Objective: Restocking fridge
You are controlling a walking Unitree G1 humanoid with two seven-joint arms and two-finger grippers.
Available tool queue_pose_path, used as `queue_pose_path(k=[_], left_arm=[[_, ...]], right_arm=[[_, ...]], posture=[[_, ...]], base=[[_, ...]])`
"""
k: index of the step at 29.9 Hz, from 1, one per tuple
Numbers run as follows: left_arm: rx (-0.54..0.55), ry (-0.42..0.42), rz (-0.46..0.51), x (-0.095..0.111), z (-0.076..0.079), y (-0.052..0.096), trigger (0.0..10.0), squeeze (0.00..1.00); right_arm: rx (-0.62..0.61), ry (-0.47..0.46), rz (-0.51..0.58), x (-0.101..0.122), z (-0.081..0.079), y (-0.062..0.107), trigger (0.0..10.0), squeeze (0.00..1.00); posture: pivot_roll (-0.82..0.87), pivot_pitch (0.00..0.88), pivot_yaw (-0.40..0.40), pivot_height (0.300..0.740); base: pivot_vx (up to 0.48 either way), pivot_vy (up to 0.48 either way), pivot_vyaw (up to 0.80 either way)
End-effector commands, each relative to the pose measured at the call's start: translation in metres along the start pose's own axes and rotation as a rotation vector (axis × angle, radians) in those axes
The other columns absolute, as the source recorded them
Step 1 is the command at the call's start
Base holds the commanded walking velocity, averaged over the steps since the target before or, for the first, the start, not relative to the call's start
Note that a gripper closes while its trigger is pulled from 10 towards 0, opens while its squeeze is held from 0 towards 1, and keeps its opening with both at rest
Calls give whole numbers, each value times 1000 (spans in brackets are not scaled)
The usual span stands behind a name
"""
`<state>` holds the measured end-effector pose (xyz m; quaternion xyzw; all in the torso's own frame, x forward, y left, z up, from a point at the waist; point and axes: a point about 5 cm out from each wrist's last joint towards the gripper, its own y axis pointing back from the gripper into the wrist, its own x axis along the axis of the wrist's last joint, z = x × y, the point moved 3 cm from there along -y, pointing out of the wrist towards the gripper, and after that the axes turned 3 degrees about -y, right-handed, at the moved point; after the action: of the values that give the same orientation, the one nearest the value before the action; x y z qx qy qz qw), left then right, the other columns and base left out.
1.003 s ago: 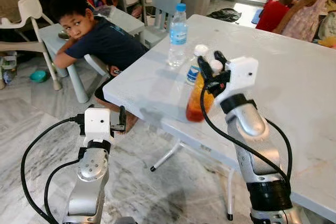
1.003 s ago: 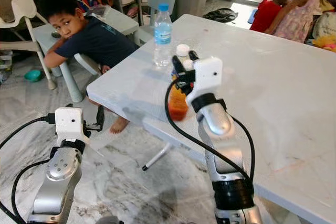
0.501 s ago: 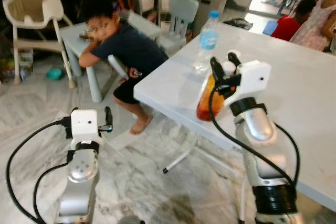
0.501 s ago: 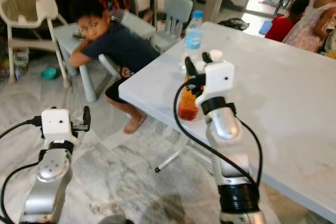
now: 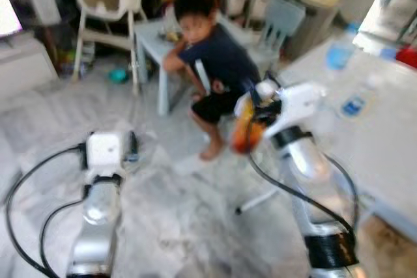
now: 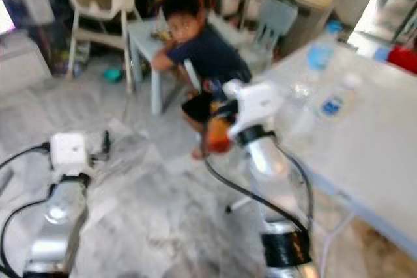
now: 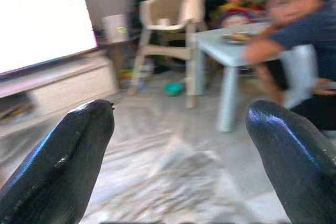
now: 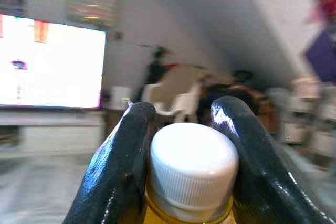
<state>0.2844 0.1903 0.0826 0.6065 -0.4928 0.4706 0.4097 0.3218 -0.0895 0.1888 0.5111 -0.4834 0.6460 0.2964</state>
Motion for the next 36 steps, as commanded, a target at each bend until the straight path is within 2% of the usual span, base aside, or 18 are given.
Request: queue_pose_path(k=[1, 7, 12, 16, 27, 30, 36], left_arm=[[-12, -3, -17, -7, 5, 5, 10000, 0], [69, -59, -31, -13, -9, 13, 10000, 0], [77, -103, -46, -22, -19, 22, 10000, 0], [90, -123, -56, -25, -24, 22, 10000, 0], [63, -145, -49, -22, -17, 21, 10000, 0], [75, -149, -38, -19, -17, 15, 10000, 0], [87, -143, -26, -15, -16, 13, 10000, 0]], right_arm=[[-41, 25, -33, -11, 11, 9, 10000, 0], [-74, 74, -87, -24, 22, 26, 10000, 0], [-117, 62, -144, -39, 33, 41, 10000, 0], [-123, 64, -152, -43, 34, 43, 10000, 0], [-151, 37, -167, -48, 32, 51, 10000, 0], [-117, 36, -167, -50, 24, 50, 10000, 0], [-118, 37, -161, -49, 26, 47, 10000, 0]], posture=[[76, 0, -71, 740], [86, 0, -70, 740], [84, 0, -59, 740], [79, 0, -41, 740], [69, 0, -22, 740], [73, 0, -26, 740], [82, 0, -29, 740]], base=[[0, 386, 800], [0, 53, 800], [0, 0, 800], [0, 0, 800], [0, -90, 800], [0, -247, 800], [0, -127, 800]])
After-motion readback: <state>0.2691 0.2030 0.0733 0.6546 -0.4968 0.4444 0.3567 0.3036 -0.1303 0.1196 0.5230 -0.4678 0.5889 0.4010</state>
